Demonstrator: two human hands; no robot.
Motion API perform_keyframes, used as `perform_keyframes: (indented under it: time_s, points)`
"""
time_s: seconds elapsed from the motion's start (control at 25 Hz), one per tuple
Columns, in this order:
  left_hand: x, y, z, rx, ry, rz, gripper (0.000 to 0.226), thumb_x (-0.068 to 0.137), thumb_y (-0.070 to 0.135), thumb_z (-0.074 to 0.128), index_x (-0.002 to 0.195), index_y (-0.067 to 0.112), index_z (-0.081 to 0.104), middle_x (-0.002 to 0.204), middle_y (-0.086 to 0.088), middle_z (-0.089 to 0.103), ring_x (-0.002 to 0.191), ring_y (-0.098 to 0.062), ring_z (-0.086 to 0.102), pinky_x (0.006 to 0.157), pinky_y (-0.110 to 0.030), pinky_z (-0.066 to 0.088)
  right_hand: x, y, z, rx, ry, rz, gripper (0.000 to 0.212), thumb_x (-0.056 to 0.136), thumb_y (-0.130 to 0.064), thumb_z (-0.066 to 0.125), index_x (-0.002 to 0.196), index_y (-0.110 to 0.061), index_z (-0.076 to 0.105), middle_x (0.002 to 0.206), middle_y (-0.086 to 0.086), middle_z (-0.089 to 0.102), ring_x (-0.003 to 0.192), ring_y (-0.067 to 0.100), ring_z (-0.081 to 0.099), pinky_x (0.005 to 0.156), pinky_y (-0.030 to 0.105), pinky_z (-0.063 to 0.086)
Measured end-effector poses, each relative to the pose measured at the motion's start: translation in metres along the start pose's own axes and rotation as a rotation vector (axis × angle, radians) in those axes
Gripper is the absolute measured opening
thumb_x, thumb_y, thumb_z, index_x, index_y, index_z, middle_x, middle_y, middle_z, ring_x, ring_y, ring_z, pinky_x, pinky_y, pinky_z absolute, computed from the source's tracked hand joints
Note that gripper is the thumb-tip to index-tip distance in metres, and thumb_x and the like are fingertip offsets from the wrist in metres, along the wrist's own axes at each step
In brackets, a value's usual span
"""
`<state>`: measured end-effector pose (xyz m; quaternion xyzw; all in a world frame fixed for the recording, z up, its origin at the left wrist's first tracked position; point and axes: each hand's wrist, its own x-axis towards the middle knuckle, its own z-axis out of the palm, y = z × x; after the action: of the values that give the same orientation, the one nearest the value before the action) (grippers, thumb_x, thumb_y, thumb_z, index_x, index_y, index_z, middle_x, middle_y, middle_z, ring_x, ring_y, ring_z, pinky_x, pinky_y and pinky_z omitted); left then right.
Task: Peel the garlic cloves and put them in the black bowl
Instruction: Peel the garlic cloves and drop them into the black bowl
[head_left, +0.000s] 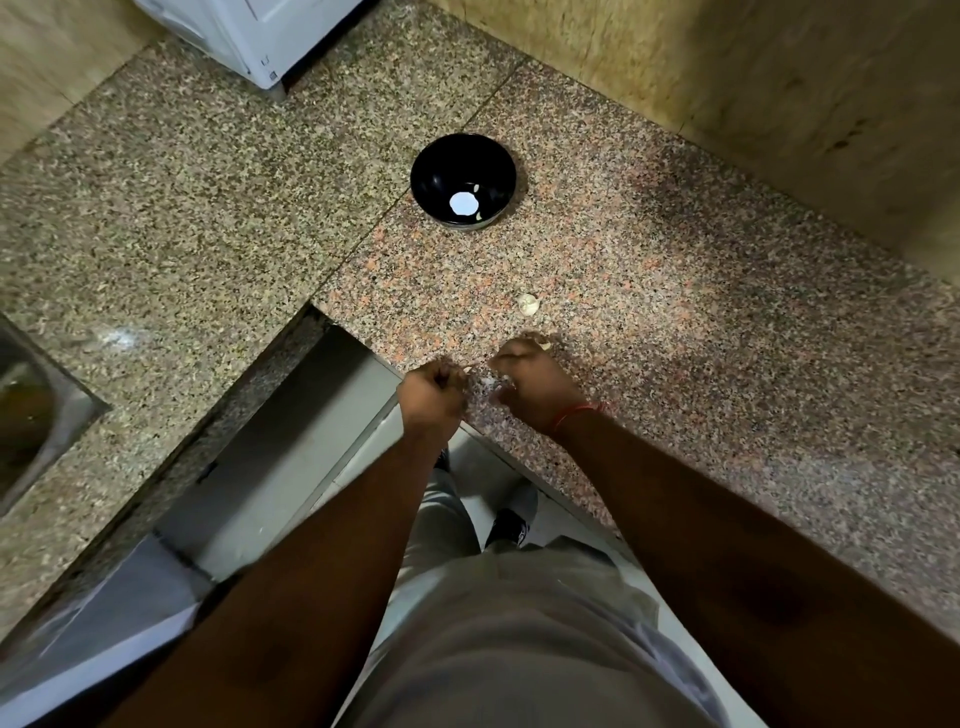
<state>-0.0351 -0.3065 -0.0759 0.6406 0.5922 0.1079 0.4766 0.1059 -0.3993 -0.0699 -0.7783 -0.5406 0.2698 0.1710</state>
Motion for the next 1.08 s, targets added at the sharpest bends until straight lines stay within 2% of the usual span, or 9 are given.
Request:
perform_keyframes:
  time_s: [0.04, 0.12, 0.24, 0.4, 0.52, 0.64, 0.84, 0.92, 1.08]
  points:
    - [0.002, -0.001, 0.001, -0.028, 0.001, -0.01, 0.022, 0.094, 0.01, 0.068, 0.073, 0.017, 0.069, 0.065, 0.005, 0.064, 0.055, 0.0, 0.05, 0.052, -0.012, 0.042, 0.0, -0.002, 0.002, -0.016, -0.01, -0.005, 0.046, 0.087, -0.02, 0.078, 0.13, -0.01, 0.066, 0.126, 0.006, 0.059, 0.118, 0.023, 0.053, 0.104, 0.037, 0.047]
    - [0.005, -0.005, 0.004, -0.078, 0.004, -0.038, 0.023, 0.093, 0.011, 0.071, 0.072, 0.021, 0.07, 0.072, 0.001, 0.07, 0.062, -0.007, 0.059, 0.064, -0.023, 0.055, -0.001, -0.005, 0.005, -0.045, -0.018, -0.02, 0.044, 0.085, -0.016, 0.079, 0.127, -0.012, 0.068, 0.123, 0.004, 0.061, 0.114, 0.022, 0.056, 0.102, 0.037, 0.049]
    - [0.009, -0.015, 0.009, -0.091, 0.007, -0.056, 0.03, 0.091, 0.012, 0.072, 0.064, 0.025, 0.069, 0.07, 0.005, 0.07, 0.067, -0.012, 0.063, 0.075, -0.037, 0.059, 0.001, -0.005, 0.006, -0.076, -0.017, -0.053, 0.046, 0.085, -0.003, 0.075, 0.129, -0.015, 0.068, 0.122, 0.005, 0.063, 0.111, 0.023, 0.058, 0.1, 0.039, 0.051]
    - [0.007, -0.007, 0.008, -0.109, 0.012, -0.071, 0.023, 0.093, 0.012, 0.071, 0.074, 0.024, 0.072, 0.073, 0.004, 0.07, 0.066, -0.01, 0.062, 0.067, -0.023, 0.055, 0.007, -0.001, 0.005, -0.158, -0.038, -0.133, 0.054, 0.086, 0.009, 0.064, 0.13, -0.023, 0.068, 0.114, 0.003, 0.06, 0.101, 0.022, 0.059, 0.088, 0.036, 0.056]
    - [0.005, -0.004, 0.007, -0.121, 0.014, -0.078, 0.009, 0.096, 0.01, 0.068, 0.093, 0.013, 0.076, 0.077, 0.002, 0.07, 0.063, -0.003, 0.059, 0.055, -0.009, 0.047, 0.007, -0.004, 0.002, -0.272, -0.053, -0.251, 0.038, 0.089, 0.007, 0.059, 0.115, -0.015, 0.074, 0.104, 0.005, 0.061, 0.098, 0.024, 0.058, 0.084, 0.035, 0.054]
    - [0.002, -0.002, 0.006, -0.086, 0.025, -0.051, 0.011, 0.096, 0.011, 0.067, 0.091, 0.015, 0.075, 0.077, 0.002, 0.069, 0.064, -0.004, 0.059, 0.056, -0.01, 0.046, 0.004, -0.003, 0.004, -0.3, -0.045, -0.253, 0.035, 0.085, 0.01, 0.06, 0.107, -0.012, 0.076, 0.104, 0.007, 0.066, 0.101, 0.026, 0.06, 0.089, 0.036, 0.055]
    - [-0.007, 0.003, 0.006, -0.119, 0.033, -0.035, 0.011, 0.097, 0.007, 0.066, 0.089, 0.013, 0.072, 0.077, 0.001, 0.067, 0.064, -0.005, 0.058, 0.057, -0.007, 0.045, -0.007, -0.003, 0.014, -0.308, 0.022, -0.234, 0.031, 0.077, 0.012, 0.059, 0.099, -0.004, 0.074, 0.093, 0.015, 0.068, 0.088, 0.034, 0.064, 0.079, 0.043, 0.058]
    - [-0.011, 0.005, 0.005, -0.151, 0.025, -0.066, 0.009, 0.097, 0.006, 0.065, 0.093, 0.011, 0.072, 0.078, 0.002, 0.066, 0.064, -0.001, 0.057, 0.053, -0.003, 0.042, -0.014, -0.002, 0.02, -0.162, 0.074, -0.081, 0.026, 0.081, 0.008, 0.058, 0.092, -0.008, 0.074, 0.088, 0.008, 0.068, 0.081, 0.025, 0.063, 0.078, 0.038, 0.059]
    - [-0.016, 0.002, 0.003, -0.173, 0.011, -0.06, 0.01, 0.099, 0.004, 0.063, 0.092, 0.008, 0.07, 0.076, 0.002, 0.065, 0.061, -0.004, 0.056, 0.048, -0.007, 0.042, -0.028, 0.002, 0.014, 0.746, 0.25, 0.474, 0.015, 0.09, -0.002, 0.07, 0.085, -0.015, 0.075, 0.09, -0.003, 0.074, 0.08, 0.007, 0.068, 0.075, 0.022, 0.058]
